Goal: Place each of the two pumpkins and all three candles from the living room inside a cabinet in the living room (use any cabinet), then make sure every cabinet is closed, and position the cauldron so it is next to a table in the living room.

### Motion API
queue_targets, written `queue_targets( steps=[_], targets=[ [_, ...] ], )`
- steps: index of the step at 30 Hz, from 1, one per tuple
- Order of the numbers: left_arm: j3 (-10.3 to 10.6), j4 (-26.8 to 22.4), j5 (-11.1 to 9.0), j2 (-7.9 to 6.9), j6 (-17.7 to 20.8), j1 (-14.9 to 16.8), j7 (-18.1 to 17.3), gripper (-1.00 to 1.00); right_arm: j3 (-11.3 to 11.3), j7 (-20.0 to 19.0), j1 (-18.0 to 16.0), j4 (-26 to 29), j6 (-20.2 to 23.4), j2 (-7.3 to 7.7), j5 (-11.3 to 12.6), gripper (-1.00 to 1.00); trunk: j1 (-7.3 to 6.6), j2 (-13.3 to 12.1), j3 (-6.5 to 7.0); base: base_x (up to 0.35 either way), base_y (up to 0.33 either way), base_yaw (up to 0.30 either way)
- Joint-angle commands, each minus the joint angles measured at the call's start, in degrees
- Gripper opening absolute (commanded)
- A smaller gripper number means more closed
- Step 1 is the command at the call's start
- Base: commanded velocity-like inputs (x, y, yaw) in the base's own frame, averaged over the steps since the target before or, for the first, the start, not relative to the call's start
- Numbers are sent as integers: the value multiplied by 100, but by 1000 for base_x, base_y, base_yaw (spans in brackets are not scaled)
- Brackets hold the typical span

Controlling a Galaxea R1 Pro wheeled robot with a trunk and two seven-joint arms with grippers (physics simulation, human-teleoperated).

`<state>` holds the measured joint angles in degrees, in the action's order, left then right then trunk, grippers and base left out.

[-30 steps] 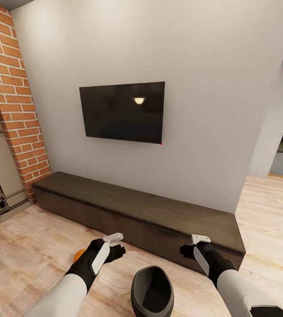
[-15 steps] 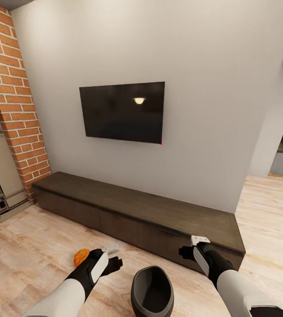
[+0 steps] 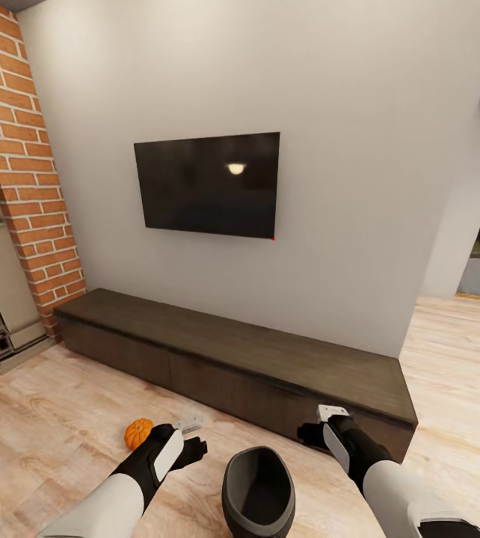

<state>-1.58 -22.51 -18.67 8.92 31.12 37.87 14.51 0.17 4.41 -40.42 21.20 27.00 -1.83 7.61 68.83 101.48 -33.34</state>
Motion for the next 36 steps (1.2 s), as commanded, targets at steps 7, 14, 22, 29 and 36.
queue_targets(
  steps=[7,14,22,29,36],
  targets=[
    [-11,7,-58,4,18,1,48,100,372,19,6,8,25,-61,33,100,154,285,-133,0,0,0],
    [-9,10,-58,11,-23,1,54,100,664,4,8,7,13,-168,30,100,308,566,-258,0,0,0],
    [250,-62,-58,73,-579,6,106,100,719,4,7,40,127,-185,41,100,483,887,-402,0,0,0],
    [290,-514,-60,106,1876,633,118,100,678,-10,-294,610,1404,-200,87,100,637,1168,-527,0,0,0],
    [276,-702,-75,108,2281,765,79,100,658,-69,-364,709,1545,-219,109,100,791,1449,-653,0,0,0]
  ],
)
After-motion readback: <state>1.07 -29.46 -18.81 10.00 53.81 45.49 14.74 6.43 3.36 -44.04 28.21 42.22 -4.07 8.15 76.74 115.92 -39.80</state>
